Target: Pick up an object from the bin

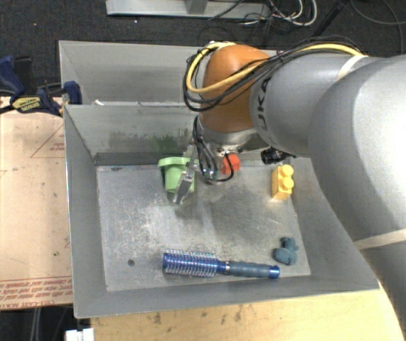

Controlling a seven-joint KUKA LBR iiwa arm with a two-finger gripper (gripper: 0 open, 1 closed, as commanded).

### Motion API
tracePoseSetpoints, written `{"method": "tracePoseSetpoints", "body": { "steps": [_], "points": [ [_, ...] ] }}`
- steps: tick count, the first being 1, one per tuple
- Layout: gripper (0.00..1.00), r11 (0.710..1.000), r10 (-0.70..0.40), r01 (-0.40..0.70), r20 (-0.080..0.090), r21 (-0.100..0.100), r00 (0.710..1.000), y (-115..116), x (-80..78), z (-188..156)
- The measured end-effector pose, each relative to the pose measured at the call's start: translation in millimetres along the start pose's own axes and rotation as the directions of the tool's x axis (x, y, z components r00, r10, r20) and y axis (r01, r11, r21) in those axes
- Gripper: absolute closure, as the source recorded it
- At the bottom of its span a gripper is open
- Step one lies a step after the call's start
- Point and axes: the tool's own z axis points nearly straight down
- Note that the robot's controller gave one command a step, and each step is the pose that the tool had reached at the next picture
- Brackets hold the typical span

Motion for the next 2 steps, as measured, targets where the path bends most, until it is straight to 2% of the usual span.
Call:
{"method": "tracePoseSetpoints", "body": {
  "steps": [1, 2],
  "points": [
    [0.0, 0.997, 0.079, -0.079, 0.0, 0.0, 0.997, 1.7, 1.7, 0.6],
    [0.0, 0.986, 0.168, -0.168, 0.008, -0.006, 0.986, 6.8, 0.2, 14.5]
  ]
}}
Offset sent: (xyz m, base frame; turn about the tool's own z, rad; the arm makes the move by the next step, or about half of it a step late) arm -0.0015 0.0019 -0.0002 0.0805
